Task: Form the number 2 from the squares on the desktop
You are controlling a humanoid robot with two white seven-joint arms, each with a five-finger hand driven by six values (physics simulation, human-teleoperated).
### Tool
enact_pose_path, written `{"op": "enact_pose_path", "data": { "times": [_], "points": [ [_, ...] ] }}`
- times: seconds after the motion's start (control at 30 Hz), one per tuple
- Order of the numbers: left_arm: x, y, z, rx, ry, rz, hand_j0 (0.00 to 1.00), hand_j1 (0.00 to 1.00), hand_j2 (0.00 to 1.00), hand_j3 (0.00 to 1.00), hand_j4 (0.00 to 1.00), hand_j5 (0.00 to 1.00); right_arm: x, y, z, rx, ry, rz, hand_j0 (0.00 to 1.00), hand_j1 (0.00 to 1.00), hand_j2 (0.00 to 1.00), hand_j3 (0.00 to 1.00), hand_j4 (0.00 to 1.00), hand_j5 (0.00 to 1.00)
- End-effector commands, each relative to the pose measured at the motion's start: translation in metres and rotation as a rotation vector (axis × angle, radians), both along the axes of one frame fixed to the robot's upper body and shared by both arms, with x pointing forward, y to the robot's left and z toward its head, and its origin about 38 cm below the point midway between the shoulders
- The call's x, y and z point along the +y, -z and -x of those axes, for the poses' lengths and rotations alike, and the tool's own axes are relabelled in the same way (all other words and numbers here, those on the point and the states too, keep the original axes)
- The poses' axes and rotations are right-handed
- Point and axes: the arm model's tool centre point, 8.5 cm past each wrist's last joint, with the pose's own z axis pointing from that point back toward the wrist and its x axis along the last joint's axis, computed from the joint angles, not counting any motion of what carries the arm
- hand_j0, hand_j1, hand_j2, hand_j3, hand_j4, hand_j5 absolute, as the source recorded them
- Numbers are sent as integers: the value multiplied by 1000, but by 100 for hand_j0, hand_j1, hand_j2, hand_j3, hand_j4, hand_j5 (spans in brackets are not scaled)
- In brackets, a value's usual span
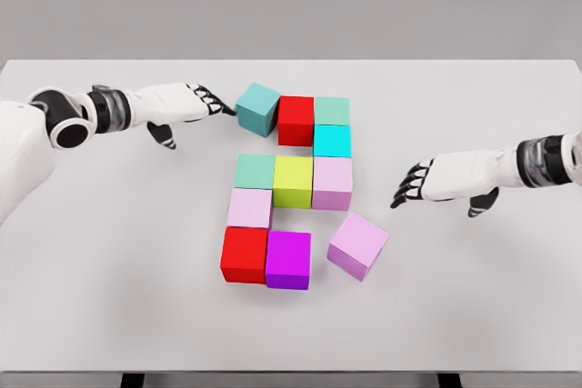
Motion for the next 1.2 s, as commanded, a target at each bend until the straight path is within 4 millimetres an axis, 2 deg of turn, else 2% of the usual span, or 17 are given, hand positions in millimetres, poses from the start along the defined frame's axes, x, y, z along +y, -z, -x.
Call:
{"op": "enact_pose_path", "data": {
  "times": [0.0, 0.1, 0.27, 0.4, 0.5, 0.73, 0.83, 1.07, 1.17],
  "points": [
    [3, -9, 2, -21, 11, 2, 100, 100, 100, 100, 100, 100, 2, 1, -1, 2, 1, -3, 93, 93, 93, 93, 93, 93],
    [3, -8, 4, -22, 15, 1, 100, 100, 100, 100, 100, 100, 5, 0, 0, -2, -9, -5, 92, 92, 92, 92, 92, 92],
    [0, -9, 5, -25, 22, 3, 100, 100, 100, 100, 100, 100, 22, -8, 14, -15, -82, -18, 92, 92, 92, 92, 92, 92],
    [8, -11, 2, -27, -1, 6, 100, 100, 100, 100, 100, 100, 28, -9, 18, -17, -105, -19, 93, 93, 93, 93, 93, 93],
    [23, -3, -2, -1, -52, -3, 100, 100, 100, 100, 100, 100, 30, -7, 17, -15, -107, -24, 93, 93, 93, 93, 93, 93],
    [43, 1, -8, 20, -114, -17, 100, 100, 100, 100, 100, 100, 38, -6, 16, -12, -117, -39, 92, 92, 92, 92, 92, 92],
    [42, 0, -12, 23, -124, -14, 100, 100, 100, 100, 100, 100, 39, -7, 15, -15, -118, -42, 92, 92, 92, 92, 92, 92],
    [18, 1, -20, 32, -109, 8, 100, 100, 100, 100, 100, 100, 39, -3, 9, -8, -99, -47, 92, 92, 92, 92, 92, 92],
    [18, 1, -22, 32, -113, 7, 100, 100, 100, 100, 100, 100, 40, -3, 8, -8, -101, -48, 92, 92, 92, 92, 92, 92]
  ]
}}
